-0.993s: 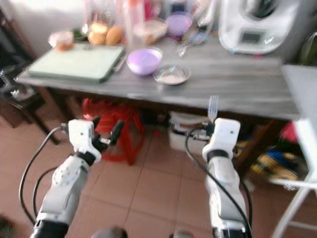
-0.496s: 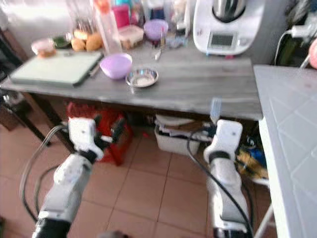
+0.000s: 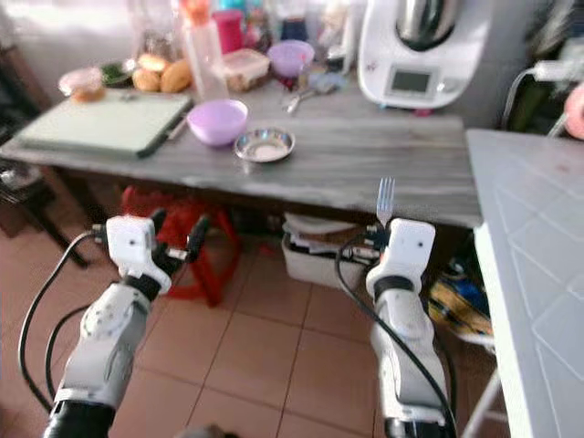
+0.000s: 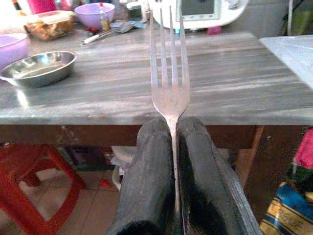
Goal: Setting the table
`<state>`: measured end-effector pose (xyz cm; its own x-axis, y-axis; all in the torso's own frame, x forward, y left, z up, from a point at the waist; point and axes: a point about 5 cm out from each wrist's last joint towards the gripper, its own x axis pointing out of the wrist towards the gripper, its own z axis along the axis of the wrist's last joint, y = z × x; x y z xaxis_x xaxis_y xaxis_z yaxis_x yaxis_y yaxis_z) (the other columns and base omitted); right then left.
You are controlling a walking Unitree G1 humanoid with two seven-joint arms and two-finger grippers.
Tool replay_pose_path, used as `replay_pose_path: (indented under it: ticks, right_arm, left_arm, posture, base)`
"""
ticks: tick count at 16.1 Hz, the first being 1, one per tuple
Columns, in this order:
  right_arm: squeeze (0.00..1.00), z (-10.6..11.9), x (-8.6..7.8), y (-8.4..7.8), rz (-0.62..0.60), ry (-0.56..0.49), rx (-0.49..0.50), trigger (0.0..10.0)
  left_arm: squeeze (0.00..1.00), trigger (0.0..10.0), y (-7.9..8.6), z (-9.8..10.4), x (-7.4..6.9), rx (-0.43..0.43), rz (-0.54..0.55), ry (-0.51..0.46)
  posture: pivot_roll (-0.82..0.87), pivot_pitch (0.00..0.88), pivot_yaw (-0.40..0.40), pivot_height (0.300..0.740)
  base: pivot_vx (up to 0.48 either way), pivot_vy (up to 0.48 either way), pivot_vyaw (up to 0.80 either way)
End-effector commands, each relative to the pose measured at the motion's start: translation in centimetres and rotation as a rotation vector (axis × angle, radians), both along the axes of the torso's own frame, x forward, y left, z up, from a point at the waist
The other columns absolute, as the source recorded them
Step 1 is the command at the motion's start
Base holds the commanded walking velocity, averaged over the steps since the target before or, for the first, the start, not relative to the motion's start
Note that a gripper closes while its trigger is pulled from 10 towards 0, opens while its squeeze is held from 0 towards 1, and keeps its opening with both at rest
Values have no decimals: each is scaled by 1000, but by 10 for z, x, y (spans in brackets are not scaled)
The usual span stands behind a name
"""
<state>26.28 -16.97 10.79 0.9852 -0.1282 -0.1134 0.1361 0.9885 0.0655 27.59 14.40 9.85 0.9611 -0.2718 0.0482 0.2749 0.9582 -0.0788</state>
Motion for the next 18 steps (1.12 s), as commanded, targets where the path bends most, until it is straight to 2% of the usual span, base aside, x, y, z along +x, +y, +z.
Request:
replay_pose_path:
  ticks: [1, 4, 8, 12, 18]
  right_arm:
    - [0, 4, 1, 3, 11, -16, 1, 10000]
    - [0, 4, 1, 1, 7, -14, 4, 10000]
    - [0, 3, 1, 3, 5, -11, 12, 10000]
    - [0, 3, 1, 4, 5, -13, 13, 10000]
    - [0, 3, 0, 4, 6, -13, 13, 10000]
  left_arm:
    - [0, 10000, 2, 3, 2, 0, 3, -7]
    - [0, 10000, 1, 2, 3, -11, -5, -2]
    - [0, 10000, -1, 3, 4, -20, -18, 4]
    - [0, 10000, -4, 2, 3, -26, -28, 10]
    - [0, 10000, -5, 2, 3, -23, -36, 12]
  posture:
    - [-52, 0, 47, 740]
    - [-54, 0, 49, 740]
    - [-53, 0, 53, 740]
    - [-53, 0, 54, 740]
    - [-52, 0, 53, 740]
  base:
    - [465, 0, 0]
    - [441, 0, 0]
    - [373, 299, -411]
    - [293, 378, 0]
    - [0, 431, 0]
